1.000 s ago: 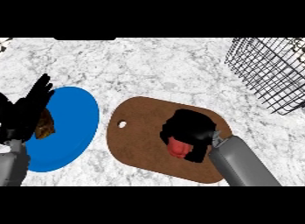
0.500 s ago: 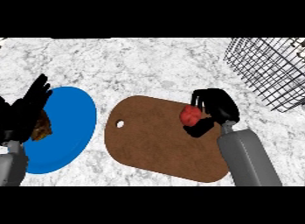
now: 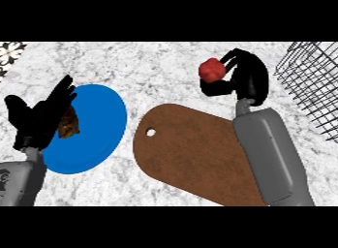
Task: Pick the bell pepper from the cutting board and place it in the basket
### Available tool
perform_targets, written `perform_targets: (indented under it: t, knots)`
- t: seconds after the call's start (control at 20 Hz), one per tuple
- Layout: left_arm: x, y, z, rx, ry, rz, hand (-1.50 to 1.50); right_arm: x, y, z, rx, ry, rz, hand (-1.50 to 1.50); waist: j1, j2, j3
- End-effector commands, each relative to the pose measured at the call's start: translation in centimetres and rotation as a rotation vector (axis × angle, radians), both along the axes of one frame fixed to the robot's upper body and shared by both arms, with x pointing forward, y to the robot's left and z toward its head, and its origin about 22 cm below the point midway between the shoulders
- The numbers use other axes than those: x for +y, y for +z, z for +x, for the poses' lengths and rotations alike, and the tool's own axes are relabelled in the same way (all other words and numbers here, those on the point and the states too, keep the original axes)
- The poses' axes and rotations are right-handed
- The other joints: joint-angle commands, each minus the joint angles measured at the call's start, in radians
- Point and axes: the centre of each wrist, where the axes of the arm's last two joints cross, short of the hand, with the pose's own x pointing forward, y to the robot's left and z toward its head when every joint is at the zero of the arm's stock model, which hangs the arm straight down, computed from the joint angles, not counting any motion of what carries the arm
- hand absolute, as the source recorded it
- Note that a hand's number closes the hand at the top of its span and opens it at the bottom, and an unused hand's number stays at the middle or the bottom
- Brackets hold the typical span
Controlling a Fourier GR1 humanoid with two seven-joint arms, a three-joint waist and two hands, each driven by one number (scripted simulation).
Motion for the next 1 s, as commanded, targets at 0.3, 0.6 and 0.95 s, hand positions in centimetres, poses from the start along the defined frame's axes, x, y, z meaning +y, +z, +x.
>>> perform_targets:
  t: [0.3,0.6,0.95]
  knots:
    - [-1.4,0.1,1.4,0.011,-0.018,0.017,0.0,8.6,8.4,3.4,-0.263,-0.333,0.045,1.5,0.007,-0.001,-0.008]
    - [0.3,-0.3,0.6,0.016,-0.001,0.004,0.0,11.6,13.8,4.9,-0.251,-0.462,-0.03,1.5,-0.014,-0.008,-0.008]
    - [0.8,0.0,1.2,0.016,0.035,0.002,0.0,9.7,17.5,7.0,-0.299,-0.538,-0.062,1.5,-0.052,-0.005,-0.006]
